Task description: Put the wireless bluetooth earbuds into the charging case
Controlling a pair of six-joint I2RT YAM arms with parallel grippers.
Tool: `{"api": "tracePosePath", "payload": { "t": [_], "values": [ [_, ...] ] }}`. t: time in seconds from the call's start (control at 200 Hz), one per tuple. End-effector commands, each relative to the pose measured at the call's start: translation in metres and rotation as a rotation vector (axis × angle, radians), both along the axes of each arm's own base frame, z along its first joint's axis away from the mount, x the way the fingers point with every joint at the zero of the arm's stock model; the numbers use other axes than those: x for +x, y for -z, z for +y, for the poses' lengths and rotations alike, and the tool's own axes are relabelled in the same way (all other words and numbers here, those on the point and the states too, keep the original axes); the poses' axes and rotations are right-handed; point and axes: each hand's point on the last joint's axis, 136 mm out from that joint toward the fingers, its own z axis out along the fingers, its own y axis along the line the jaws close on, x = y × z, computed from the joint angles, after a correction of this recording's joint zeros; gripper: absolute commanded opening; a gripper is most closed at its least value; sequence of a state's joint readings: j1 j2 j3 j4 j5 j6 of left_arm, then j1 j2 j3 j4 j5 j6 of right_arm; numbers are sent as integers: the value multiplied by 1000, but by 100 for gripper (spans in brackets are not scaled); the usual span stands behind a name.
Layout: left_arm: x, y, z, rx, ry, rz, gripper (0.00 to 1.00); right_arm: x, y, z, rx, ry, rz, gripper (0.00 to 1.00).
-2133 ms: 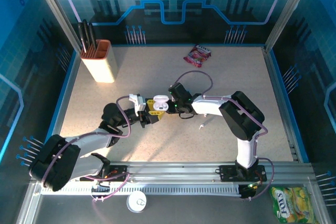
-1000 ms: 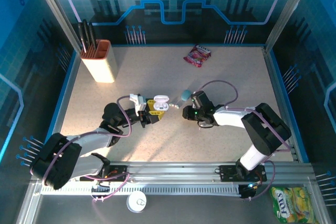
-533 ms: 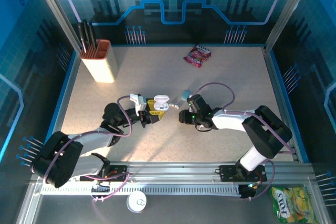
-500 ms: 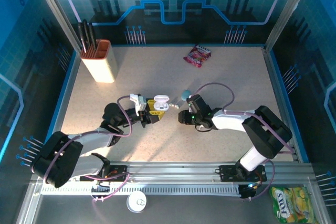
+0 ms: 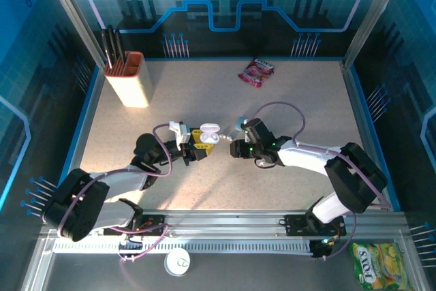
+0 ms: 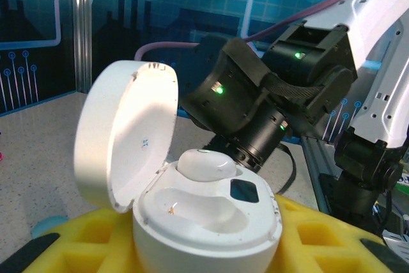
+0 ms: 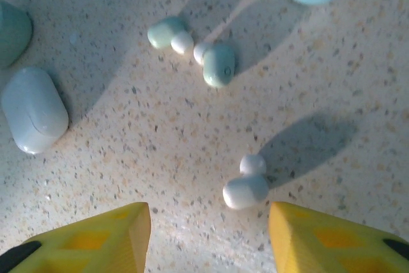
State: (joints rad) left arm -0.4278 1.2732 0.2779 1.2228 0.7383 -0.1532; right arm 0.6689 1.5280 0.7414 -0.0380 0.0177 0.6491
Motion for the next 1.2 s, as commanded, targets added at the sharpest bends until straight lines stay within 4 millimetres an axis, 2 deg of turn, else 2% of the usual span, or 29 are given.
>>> {"api": "tracePosePath", "payload": {
  "t": [0.0, 0.135, 0.26, 0.545, 0.735, 0.95, 1.015, 1.196],
  "values": [
    [0, -14, 0, -25, 14, -55, 39, 8, 8, 3, -3, -44, 40, 52],
    [-1, -13, 0, -23, 9, -57, 40, 12, 23, 12, -2, -75, 92, 52],
    [-1, -13, 1, -20, 5, -59, 40, 10, 30, 18, 13, -85, 113, 52],
    [9, -5, 10, 16, -59, -58, 40, -21, 40, 22, 21, -101, 152, 52],
    [20, -1, 27, 12, -134, -47, 39, -33, 34, 25, 32, -105, 149, 53],
    [31, 2, 41, 10, -197, -39, 39, -38, 21, 30, 59, -99, 136, 54],
    [32, 1, 43, 8, -205, -41, 39, -42, 21, 31, 72, -97, 141, 57],
    [36, 1, 47, -2, -217, -39, 39, -55, 26, 37, 90, -104, 164, 58]
  ]
}}
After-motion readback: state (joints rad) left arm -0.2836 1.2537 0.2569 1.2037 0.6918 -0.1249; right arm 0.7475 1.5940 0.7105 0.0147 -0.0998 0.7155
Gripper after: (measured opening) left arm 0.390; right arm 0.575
